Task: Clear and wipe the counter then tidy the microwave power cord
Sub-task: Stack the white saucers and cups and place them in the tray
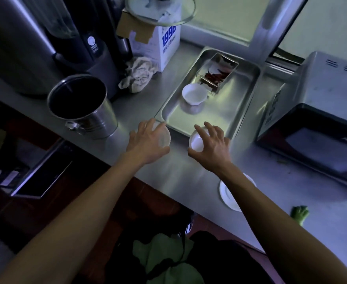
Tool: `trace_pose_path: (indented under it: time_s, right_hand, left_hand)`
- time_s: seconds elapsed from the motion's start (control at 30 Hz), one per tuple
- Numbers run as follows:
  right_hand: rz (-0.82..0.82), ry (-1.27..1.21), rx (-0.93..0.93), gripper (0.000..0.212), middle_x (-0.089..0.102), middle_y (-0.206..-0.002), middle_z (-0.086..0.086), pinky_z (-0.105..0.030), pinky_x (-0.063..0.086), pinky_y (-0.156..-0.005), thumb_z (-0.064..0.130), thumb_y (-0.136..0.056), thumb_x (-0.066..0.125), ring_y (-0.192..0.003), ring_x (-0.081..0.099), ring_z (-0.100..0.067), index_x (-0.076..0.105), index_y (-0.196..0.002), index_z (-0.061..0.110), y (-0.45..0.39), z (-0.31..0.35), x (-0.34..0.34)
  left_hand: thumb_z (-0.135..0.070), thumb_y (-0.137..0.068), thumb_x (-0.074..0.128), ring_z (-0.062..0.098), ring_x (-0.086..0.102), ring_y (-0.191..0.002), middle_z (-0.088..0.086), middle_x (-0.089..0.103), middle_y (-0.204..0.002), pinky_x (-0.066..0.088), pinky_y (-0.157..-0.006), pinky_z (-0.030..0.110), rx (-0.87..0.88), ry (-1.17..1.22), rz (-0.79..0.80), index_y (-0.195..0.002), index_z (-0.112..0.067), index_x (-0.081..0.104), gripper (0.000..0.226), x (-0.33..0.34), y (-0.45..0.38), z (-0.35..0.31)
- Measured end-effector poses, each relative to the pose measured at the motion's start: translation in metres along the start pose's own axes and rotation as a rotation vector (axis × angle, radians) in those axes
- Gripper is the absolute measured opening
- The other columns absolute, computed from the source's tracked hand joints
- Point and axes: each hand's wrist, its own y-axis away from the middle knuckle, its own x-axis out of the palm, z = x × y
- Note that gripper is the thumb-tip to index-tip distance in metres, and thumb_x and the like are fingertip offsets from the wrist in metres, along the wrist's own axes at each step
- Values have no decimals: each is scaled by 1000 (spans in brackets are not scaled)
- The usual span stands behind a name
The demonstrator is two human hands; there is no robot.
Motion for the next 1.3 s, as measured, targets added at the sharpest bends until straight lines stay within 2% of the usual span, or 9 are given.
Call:
trace_pose_path:
  time_s: [0.3,0.43,0.67,0.87,1.03,1.3]
  right_hand:
    - [-45,-34,203,81,27,-159,2,-52,31,-105,59,-79,66,-144,22,-26,33,-149,37,-34,-33,-14]
    - [-91,-53,289,81,28,-158,2,-52,32,-105,58,-78,67,-144,22,-25,35,-149,35,-56,-34,-22]
    - [-73,-57,394,81,26,-159,4,-52,31,-106,59,-79,66,-143,21,-25,33,-149,36,-93,-34,-22]
    - [-78,-85,462,82,24,-160,3,-53,31,-106,60,-79,66,-144,21,-25,32,-150,35,-113,-39,-11]
    - [-57,-99,501,83,23,-160,4,-54,31,-106,61,-79,66,-144,20,-24,31,-150,37,-126,-50,-2]
    - [-17,-122,511,84,23,-160,5,-55,31,-109,64,-78,64,-145,21,-25,29,-149,38,-148,-66,7]
  left_hand:
    - [-60,-76,65,32,23,-141,3,24,-156,35,-103,58,172,-55,-40,-147,-34,27,85,-11,-94,-30]
    - [-58,-76,67,31,21,-143,3,23,-156,34,-104,59,249,-45,-7,-148,-35,26,86,-14,-139,-41]
    - [-62,-79,65,32,15,-146,3,14,-160,33,-106,60,372,-65,48,-149,-32,24,86,-18,-214,-52]
    - [-61,-80,68,34,17,-148,5,17,-161,33,-109,64,463,-77,94,-149,-33,21,88,-7,-275,-66]
    - [-60,-79,71,35,19,-147,8,21,-160,35,-108,60,479,-101,100,-149,-31,25,89,5,-307,-80]
    - [-58,-81,69,34,14,-149,6,15,-163,29,-111,59,442,-106,212,-154,-32,20,91,23,-330,-79]
